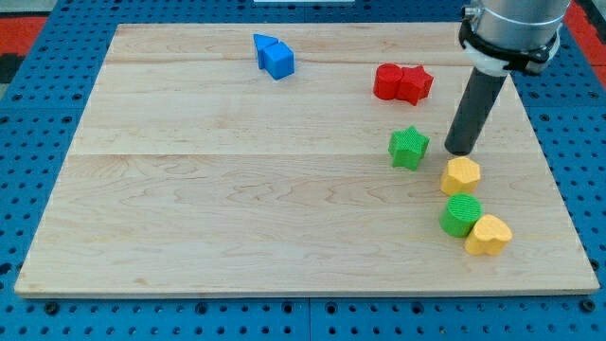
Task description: Push yellow heart closer to the yellow hexagon
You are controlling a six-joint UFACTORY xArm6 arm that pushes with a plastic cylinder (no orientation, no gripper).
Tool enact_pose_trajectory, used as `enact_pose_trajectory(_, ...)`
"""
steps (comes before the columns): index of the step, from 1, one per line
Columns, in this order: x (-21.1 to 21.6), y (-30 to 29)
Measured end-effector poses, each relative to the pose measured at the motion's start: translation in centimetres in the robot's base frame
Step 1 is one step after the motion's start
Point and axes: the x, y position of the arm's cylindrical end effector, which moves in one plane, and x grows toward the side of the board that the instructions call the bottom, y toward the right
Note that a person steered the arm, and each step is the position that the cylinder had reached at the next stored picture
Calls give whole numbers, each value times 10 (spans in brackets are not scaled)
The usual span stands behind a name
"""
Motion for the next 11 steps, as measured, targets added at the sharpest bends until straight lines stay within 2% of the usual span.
enact_pose_trajectory(2,-37,-57)
enact_pose_trajectory(4,-25,-105)
enact_pose_trajectory(6,39,-107)
enact_pose_trajectory(7,94,-93)
enact_pose_trajectory(8,133,-46)
enact_pose_trajectory(9,175,-34)
enact_pose_trajectory(10,186,-10)
enact_pose_trajectory(11,176,11)
